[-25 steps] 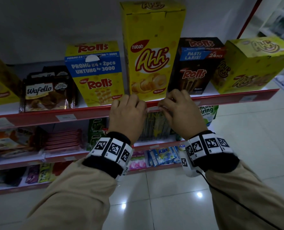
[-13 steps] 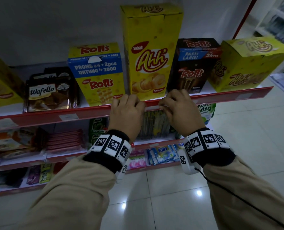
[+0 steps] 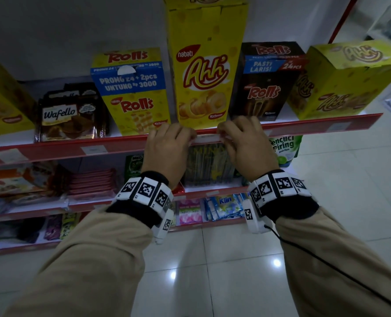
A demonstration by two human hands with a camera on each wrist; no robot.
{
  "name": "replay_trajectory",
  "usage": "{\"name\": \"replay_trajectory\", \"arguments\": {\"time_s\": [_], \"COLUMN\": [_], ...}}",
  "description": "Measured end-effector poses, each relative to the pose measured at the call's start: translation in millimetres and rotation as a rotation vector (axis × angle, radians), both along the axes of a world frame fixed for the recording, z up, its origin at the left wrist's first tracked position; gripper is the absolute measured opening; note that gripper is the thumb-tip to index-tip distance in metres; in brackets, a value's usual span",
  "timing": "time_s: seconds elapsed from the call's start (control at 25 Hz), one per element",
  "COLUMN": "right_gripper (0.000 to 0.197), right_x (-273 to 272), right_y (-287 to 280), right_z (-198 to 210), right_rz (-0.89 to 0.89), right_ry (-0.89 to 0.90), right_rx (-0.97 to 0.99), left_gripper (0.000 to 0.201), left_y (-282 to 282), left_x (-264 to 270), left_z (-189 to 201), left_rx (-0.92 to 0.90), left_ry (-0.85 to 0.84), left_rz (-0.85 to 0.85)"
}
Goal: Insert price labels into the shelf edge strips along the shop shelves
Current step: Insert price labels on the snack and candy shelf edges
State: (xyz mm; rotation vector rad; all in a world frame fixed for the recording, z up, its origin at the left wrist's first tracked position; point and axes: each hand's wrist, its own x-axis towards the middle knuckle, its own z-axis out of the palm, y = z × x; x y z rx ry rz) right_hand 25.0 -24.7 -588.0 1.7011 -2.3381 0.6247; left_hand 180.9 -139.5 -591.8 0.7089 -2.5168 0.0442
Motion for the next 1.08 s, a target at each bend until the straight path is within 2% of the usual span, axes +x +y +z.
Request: {"name": "replay_trajectory", "arguments": {"time_s": [0.12,0.28,0.44,0.64,0.8,0.92,1.08], "right_gripper": [0.022,0.024,0.026,0.031,0.036,0.034,0.030], "right_x": [-0.9,-0.1,5.2,27.5,59.9,75.4,82.7], "right_y": [1.4,2.9,0.9,-10.1,-32.2,-42.7,-46.1], "right_z": [-2.9,-3.7,-5.8,-4.9,-3.1,-5.1,-7.7], "right_rz": [0.017,0.021,0.013,-0.006,0.068,0.077,0.042], "right_ry": [0.010,0.005,0.036,0.069,0.047,0.007,0.041], "right_rx": [0.000,-0.053,-0.099,-0.093,-0.068,-0.109,-0.157], "left_gripper": [0.031,0.037,0.042,0.042,0.037,0.039,0.054], "left_y": [3.3,8.6,3.9,-7.3,-21.4,-27.4,-28.5], "left_x": [2.1,5.5,11.2,33.7,57.8,66.1,68.1], "left_z": [-1.7,-1.1,1.4,0.9,1.5,1.9,0.1], "left_rx": [0.004,0.016,-0.003,-0.086,-0.102,-0.065,0.022], "left_ry": [-0.022,-0.002,-0.052,-0.049,-0.041,-0.065,-0.126], "left_rz": [0.016,0.025,0.047,0.054,0.065,0.038,-0.015]}}
